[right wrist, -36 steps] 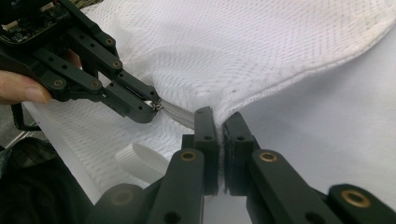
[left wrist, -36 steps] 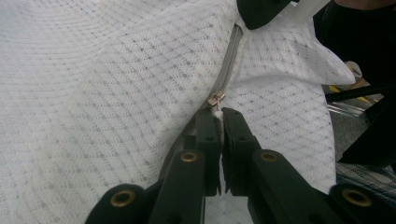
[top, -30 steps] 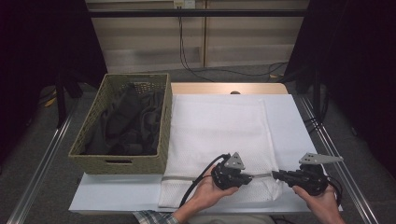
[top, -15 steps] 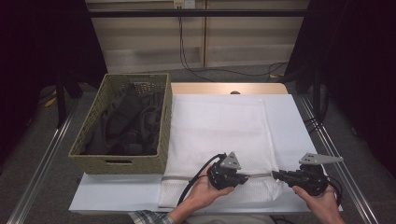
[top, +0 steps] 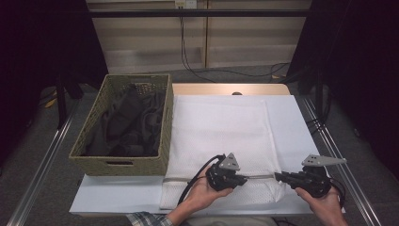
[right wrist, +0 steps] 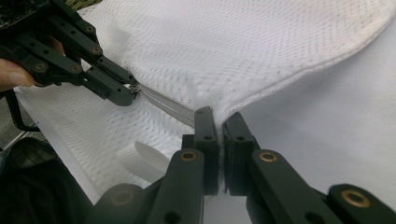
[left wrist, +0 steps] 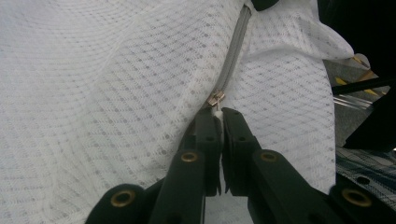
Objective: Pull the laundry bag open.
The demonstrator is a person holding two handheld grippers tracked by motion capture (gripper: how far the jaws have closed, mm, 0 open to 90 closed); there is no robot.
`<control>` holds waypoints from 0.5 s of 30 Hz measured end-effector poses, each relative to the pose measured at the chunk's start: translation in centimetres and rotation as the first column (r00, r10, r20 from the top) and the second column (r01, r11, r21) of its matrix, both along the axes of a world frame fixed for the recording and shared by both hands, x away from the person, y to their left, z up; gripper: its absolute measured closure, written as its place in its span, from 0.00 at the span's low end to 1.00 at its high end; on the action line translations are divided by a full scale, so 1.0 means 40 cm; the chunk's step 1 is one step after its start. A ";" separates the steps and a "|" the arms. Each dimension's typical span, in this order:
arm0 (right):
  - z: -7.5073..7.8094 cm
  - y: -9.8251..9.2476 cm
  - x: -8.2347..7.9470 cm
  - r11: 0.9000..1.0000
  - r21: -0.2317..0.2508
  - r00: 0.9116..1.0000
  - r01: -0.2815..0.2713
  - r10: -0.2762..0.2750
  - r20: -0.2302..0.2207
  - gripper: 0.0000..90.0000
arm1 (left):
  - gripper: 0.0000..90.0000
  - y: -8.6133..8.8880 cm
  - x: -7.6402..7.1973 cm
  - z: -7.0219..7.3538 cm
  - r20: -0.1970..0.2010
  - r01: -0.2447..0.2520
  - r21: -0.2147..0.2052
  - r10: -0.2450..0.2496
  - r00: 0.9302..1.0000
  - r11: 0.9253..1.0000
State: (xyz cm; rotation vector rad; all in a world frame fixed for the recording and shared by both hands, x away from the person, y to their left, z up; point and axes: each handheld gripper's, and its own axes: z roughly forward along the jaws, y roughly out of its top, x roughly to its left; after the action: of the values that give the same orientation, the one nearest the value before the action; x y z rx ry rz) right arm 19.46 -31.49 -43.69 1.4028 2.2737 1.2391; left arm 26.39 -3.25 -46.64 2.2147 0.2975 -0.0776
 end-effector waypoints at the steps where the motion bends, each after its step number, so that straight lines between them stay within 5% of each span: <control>1: 0.000 -0.001 0.001 1.000 0.004 1.000 -0.002 0.002 0.002 0.96 | 0.96 0.000 -0.001 -0.001 -0.004 -0.003 -0.001 0.003 1.000 1.000; 15: -0.003 -0.001 0.002 1.000 0.000 1.000 -0.005 0.005 -0.002 0.96 | 0.96 0.023 0.002 0.003 0.005 0.002 0.021 -0.002 1.000 1.000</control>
State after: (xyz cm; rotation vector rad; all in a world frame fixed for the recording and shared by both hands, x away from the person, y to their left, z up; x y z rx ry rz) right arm 19.54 -31.51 -43.79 1.3996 2.2799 1.2395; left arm 26.46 -2.32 -46.53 2.2359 0.2947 -0.0708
